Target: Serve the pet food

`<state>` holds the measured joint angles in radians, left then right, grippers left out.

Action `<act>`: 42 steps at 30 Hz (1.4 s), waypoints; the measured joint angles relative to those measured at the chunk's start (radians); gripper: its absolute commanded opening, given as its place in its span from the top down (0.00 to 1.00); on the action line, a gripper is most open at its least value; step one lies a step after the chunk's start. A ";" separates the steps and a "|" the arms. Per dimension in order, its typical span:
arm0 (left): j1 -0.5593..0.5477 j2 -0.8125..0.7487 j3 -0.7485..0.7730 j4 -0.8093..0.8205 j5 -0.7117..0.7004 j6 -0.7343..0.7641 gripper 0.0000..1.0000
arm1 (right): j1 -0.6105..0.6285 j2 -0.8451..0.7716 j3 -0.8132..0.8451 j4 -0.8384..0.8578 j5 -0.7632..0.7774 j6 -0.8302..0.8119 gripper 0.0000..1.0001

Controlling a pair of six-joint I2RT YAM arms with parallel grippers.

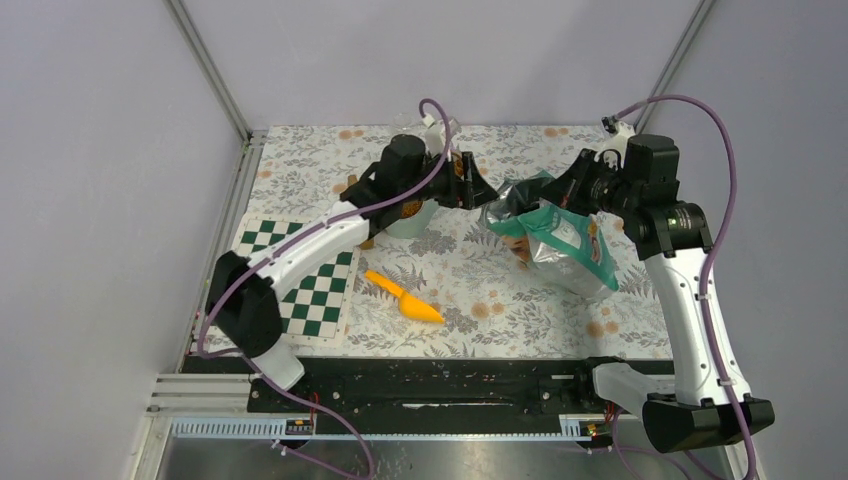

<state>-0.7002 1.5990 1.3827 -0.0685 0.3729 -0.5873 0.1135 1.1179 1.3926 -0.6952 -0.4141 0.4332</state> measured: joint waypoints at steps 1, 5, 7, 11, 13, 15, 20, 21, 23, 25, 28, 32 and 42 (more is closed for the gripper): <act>0.000 0.032 0.028 0.008 0.018 -0.008 0.25 | 0.003 -0.006 0.000 0.006 -0.020 -0.005 1.00; 0.000 0.091 0.077 0.018 0.062 -0.021 0.25 | 0.016 -0.017 0.000 0.021 -0.079 -0.020 1.00; 0.000 0.091 0.079 0.018 0.076 -0.023 0.25 | 0.018 -0.017 0.000 0.030 -0.096 -0.026 1.00; -0.012 0.092 0.095 0.024 0.092 -0.017 0.36 | 0.021 -0.017 0.000 0.031 -0.115 -0.036 1.00; -0.021 0.093 0.105 0.026 0.090 -0.010 0.53 | 0.026 -0.016 0.000 0.029 -0.121 -0.043 1.00; -0.032 0.099 0.121 0.026 0.089 0.003 0.75 | 0.036 -0.011 0.000 0.028 -0.122 -0.054 1.00; -0.043 0.131 0.191 -0.027 0.078 0.041 1.00 | 0.050 0.004 0.018 0.016 -0.101 -0.089 0.84; -0.043 0.143 0.227 -0.068 0.074 0.047 1.00 | 0.050 0.004 0.021 0.011 -0.094 -0.095 0.77; -0.043 0.170 0.303 -0.157 0.055 0.057 1.00 | 0.053 0.004 0.037 0.004 -0.080 -0.111 0.59; -0.045 0.190 0.373 -0.252 0.020 0.063 1.00 | 0.059 -0.002 0.061 0.002 -0.070 -0.126 0.47; -0.051 0.197 0.439 -0.386 -0.046 0.063 1.00 | 0.068 -0.034 0.087 -0.004 -0.047 -0.149 0.35; -0.058 0.246 0.614 -0.628 -0.155 0.055 1.00 | 0.068 -0.111 0.093 -0.005 -0.041 -0.190 0.19; -0.048 0.248 0.697 -0.780 -0.306 -0.008 1.00 | 0.097 -0.283 0.009 0.017 -0.126 -0.307 0.20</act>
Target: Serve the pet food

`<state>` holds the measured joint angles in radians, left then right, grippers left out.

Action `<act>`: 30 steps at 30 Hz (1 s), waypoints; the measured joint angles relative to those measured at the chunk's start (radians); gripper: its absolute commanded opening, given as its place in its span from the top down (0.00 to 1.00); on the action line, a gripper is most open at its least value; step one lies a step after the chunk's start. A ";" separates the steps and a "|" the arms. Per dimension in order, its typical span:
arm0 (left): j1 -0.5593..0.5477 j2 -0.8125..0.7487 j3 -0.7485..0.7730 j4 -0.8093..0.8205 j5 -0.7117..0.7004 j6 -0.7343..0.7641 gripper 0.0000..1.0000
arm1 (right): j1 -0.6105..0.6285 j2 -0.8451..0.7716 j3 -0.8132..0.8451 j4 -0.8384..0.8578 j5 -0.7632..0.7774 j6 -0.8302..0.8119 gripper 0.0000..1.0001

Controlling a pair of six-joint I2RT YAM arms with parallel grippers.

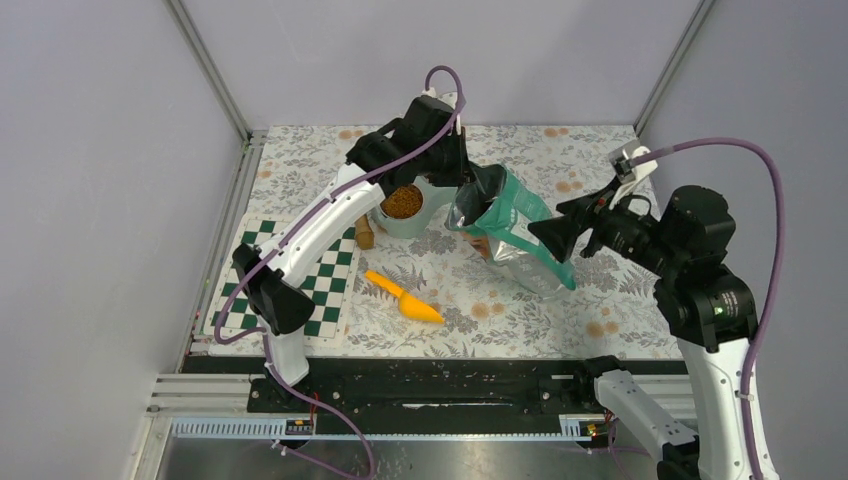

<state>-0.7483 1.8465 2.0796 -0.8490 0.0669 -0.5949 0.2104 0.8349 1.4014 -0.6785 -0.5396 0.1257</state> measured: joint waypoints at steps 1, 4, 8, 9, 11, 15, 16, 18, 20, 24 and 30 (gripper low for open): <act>0.000 0.000 0.001 -0.003 -0.003 -0.010 1.00 | 0.008 -0.008 -0.016 0.000 -0.011 -0.010 0.22; 0.000 -0.003 0.001 -0.010 -0.006 -0.048 1.00 | 0.032 -0.028 -0.069 0.018 -0.041 -0.038 0.27; -0.001 -0.010 0.001 -0.010 0.002 -0.106 1.00 | 0.063 -0.036 -0.135 0.052 -0.022 -0.055 0.25; -0.001 -0.011 0.001 -0.010 0.002 -0.119 1.00 | 0.071 -0.036 -0.146 0.060 -0.015 -0.059 0.23; -0.002 -0.012 0.001 -0.008 0.002 -0.142 1.00 | 0.097 -0.035 -0.168 0.074 0.018 -0.069 0.21; -0.001 -0.013 -0.008 0.009 0.002 -0.191 1.00 | 0.180 -0.029 -0.204 0.105 0.111 -0.109 0.19; -0.001 -0.013 -0.011 0.014 0.002 -0.199 1.00 | 0.200 -0.026 -0.210 0.109 0.128 -0.119 0.19; -0.001 -0.014 -0.018 0.030 0.002 -0.226 1.00 | 0.250 -0.017 -0.220 0.118 0.179 -0.145 0.20; -0.001 -0.023 -0.040 0.055 0.003 -0.249 1.00 | 0.294 -0.005 -0.228 0.130 0.231 -0.175 0.22; 0.000 -0.039 -0.070 0.074 0.003 -0.277 1.00 | 0.362 0.026 -0.235 0.156 0.316 -0.245 0.26; 0.000 -0.039 -0.077 0.088 0.002 -0.307 1.00 | 0.436 0.037 -0.253 0.192 0.413 -0.327 0.32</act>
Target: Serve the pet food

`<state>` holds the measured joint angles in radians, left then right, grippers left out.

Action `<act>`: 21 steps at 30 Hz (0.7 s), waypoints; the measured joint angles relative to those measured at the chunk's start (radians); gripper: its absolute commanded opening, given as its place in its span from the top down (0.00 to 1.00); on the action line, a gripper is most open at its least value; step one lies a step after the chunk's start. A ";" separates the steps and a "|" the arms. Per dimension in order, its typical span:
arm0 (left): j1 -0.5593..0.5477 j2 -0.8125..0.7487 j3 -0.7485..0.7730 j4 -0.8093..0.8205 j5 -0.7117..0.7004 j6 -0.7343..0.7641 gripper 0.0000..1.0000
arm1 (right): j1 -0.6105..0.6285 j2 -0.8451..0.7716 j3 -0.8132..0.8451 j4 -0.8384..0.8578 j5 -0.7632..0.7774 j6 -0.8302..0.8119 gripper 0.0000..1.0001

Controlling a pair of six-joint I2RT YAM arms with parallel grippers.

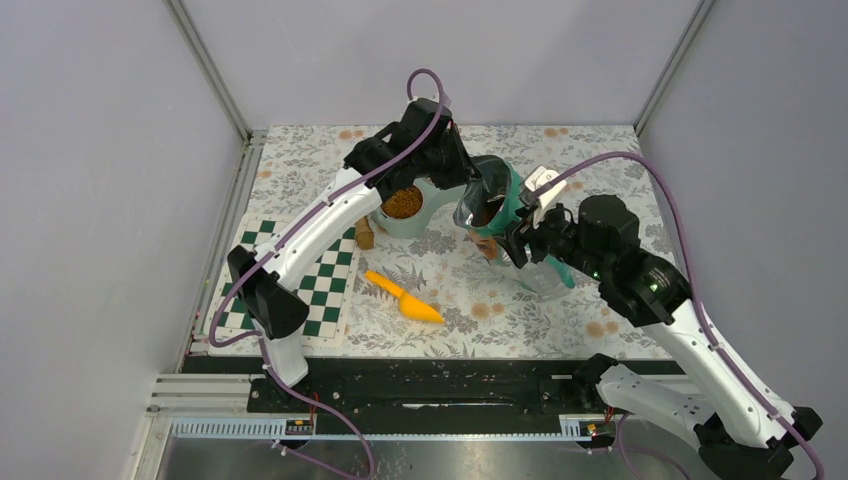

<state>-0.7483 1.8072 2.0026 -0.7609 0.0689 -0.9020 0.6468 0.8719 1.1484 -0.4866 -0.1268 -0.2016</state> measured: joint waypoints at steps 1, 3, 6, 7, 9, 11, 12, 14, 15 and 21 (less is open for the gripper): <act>0.001 0.000 0.000 0.000 0.000 -0.006 1.00 | 0.013 0.001 -0.003 0.008 0.018 -0.008 0.32; 0.002 0.000 0.000 0.000 -0.001 -0.014 1.00 | 0.042 0.002 -0.016 0.029 0.059 -0.020 0.32; 0.003 0.000 0.000 -0.001 -0.002 -0.023 1.00 | 0.106 0.003 -0.061 0.066 0.154 -0.035 0.33; 0.003 0.000 0.000 -0.001 -0.002 -0.024 1.00 | 0.119 0.005 -0.071 0.074 0.178 -0.039 0.35; 0.004 0.000 0.000 -0.002 -0.002 -0.030 1.00 | 0.145 0.014 -0.084 0.087 0.226 -0.044 0.42; 0.004 0.000 0.000 -0.003 -0.003 -0.034 1.00 | 0.161 0.026 -0.092 0.098 0.274 -0.049 0.61; 0.004 0.000 0.000 -0.003 -0.003 -0.035 1.00 | 0.166 0.031 -0.095 0.104 0.293 -0.052 0.75; 0.005 0.000 -0.003 0.000 -0.005 -0.039 1.00 | 0.174 0.038 -0.099 0.114 0.331 -0.053 1.00; 0.006 -0.002 -0.006 0.005 -0.006 -0.041 1.00 | 0.176 0.040 -0.100 0.116 0.356 -0.048 1.00; 0.010 -0.042 -0.074 0.051 -0.022 -0.059 1.00 | 0.184 0.024 -0.101 0.110 0.456 -0.048 1.00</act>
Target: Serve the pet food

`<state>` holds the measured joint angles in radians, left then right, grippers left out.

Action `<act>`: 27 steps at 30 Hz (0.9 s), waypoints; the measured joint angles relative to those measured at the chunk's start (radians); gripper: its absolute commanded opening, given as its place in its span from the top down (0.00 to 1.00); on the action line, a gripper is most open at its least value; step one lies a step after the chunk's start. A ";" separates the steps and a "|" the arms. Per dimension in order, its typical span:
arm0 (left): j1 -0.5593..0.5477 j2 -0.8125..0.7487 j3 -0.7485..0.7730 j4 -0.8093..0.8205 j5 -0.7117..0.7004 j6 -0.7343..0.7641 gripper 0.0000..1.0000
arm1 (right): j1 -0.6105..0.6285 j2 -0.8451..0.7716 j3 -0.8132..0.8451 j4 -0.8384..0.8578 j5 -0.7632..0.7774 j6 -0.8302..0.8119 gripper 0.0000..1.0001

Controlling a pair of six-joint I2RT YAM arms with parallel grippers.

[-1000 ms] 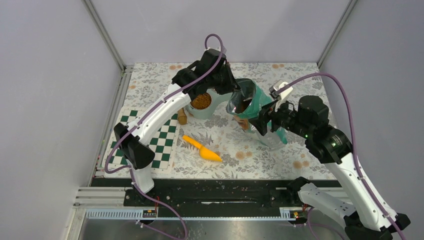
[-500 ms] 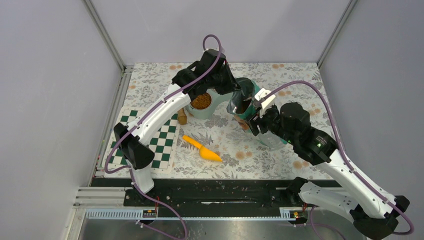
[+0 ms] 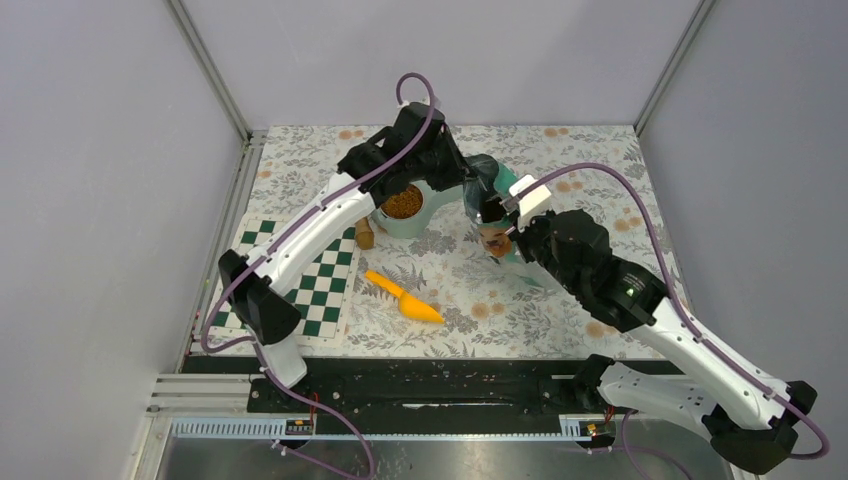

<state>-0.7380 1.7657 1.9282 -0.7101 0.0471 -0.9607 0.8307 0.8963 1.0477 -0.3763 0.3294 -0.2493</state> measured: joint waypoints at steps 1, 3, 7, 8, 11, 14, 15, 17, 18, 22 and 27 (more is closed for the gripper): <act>0.001 -0.012 -0.013 0.002 -0.006 -0.002 1.00 | 0.000 -0.007 0.003 -0.007 0.016 -0.003 1.00; 0.003 -0.028 -0.026 0.004 -0.020 -0.004 1.00 | 0.000 -0.016 0.021 -0.037 0.053 -0.017 1.00; 0.013 -0.058 -0.032 -0.001 -0.045 0.003 1.00 | -0.020 -0.016 0.066 -0.074 0.089 -0.050 1.00; 0.015 -0.068 -0.033 -0.003 -0.048 0.009 1.00 | -0.035 -0.010 0.085 -0.086 0.082 -0.056 1.00; 0.016 -0.100 -0.033 -0.015 -0.056 0.032 1.00 | -0.110 0.025 0.153 -0.121 0.014 -0.055 1.00; 0.014 -0.127 -0.033 -0.047 -0.055 0.054 1.00 | -0.173 0.058 0.200 -0.142 -0.074 -0.042 1.00; 0.014 -0.137 -0.036 -0.061 -0.055 0.063 1.00 | -0.181 0.064 0.208 -0.149 -0.098 -0.039 1.00; 0.014 -0.158 -0.058 -0.073 -0.055 0.082 1.00 | -0.190 0.070 0.219 -0.162 -0.146 -0.036 1.00; 0.014 -0.172 -0.073 -0.078 -0.055 0.095 1.00 | -0.192 0.070 0.219 -0.167 -0.172 -0.034 1.00; 0.014 -0.229 -0.145 -0.064 -0.055 0.129 0.72 | -0.207 0.056 0.199 -0.149 -0.253 -0.031 1.00; 0.044 -0.323 -0.208 0.003 -0.070 0.223 0.42 | -0.239 -0.008 0.134 -0.142 -0.271 -0.035 1.00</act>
<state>-0.6937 1.4429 1.7199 -0.7071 -0.0231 -0.7380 0.5915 0.8879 1.1820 -0.5186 0.0582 -0.2840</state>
